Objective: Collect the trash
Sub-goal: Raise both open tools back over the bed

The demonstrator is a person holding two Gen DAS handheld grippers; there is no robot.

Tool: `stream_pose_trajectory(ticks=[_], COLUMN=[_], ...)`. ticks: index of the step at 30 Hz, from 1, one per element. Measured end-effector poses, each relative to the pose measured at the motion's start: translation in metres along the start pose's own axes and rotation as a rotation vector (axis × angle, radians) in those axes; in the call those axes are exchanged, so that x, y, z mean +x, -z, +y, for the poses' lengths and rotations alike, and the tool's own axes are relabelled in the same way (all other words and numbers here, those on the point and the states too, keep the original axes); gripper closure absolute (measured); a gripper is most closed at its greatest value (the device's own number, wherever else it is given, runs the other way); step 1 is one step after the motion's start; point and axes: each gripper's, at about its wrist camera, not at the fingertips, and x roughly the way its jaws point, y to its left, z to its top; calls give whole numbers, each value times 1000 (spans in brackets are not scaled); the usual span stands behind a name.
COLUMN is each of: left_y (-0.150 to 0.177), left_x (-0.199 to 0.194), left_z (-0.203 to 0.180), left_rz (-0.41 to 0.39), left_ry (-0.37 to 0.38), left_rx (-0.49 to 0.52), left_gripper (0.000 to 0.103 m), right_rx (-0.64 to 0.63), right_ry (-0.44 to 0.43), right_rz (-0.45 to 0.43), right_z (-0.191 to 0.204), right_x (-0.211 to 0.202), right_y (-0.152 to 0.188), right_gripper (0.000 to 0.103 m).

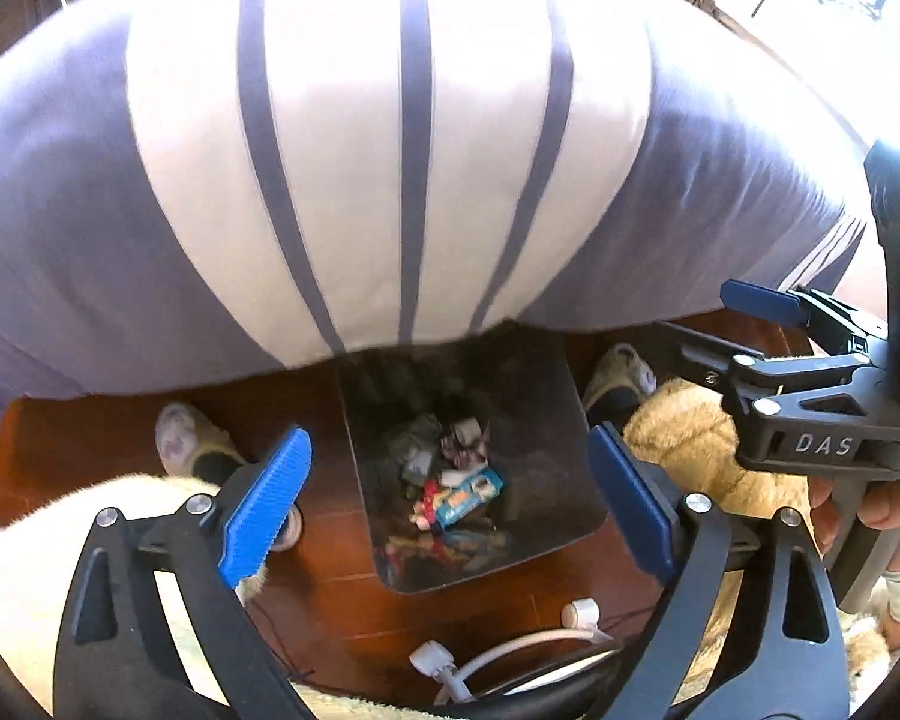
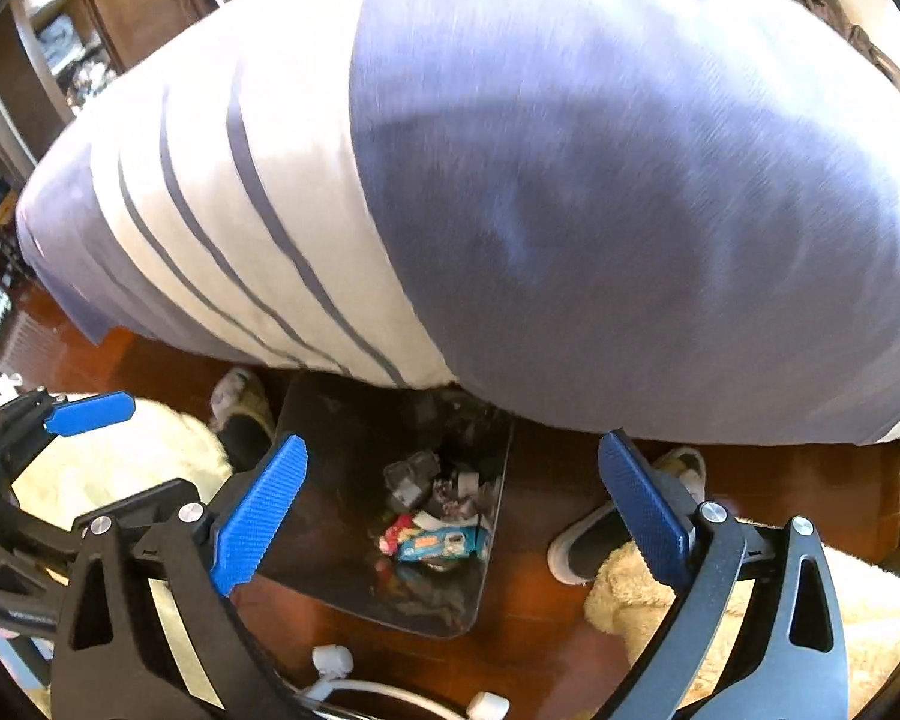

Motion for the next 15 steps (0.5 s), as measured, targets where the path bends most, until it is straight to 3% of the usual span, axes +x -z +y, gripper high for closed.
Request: stream_pose_trajectory(ticks=[8, 15], left_y=[-35, -77], left_x=[-56, -92], left_z=[-4, 1], left_rz=[-157, -278], left_ry=[-41, -85], left_rx=[41, 63], left_gripper=[12, 9], right_rx=[-8, 7], right_ry=[3, 24], right_rz=[-216, -355], right_z=[-7, -13], right_x=[-75, -108], right_y=[-39, -76], right_gripper=[4, 4])
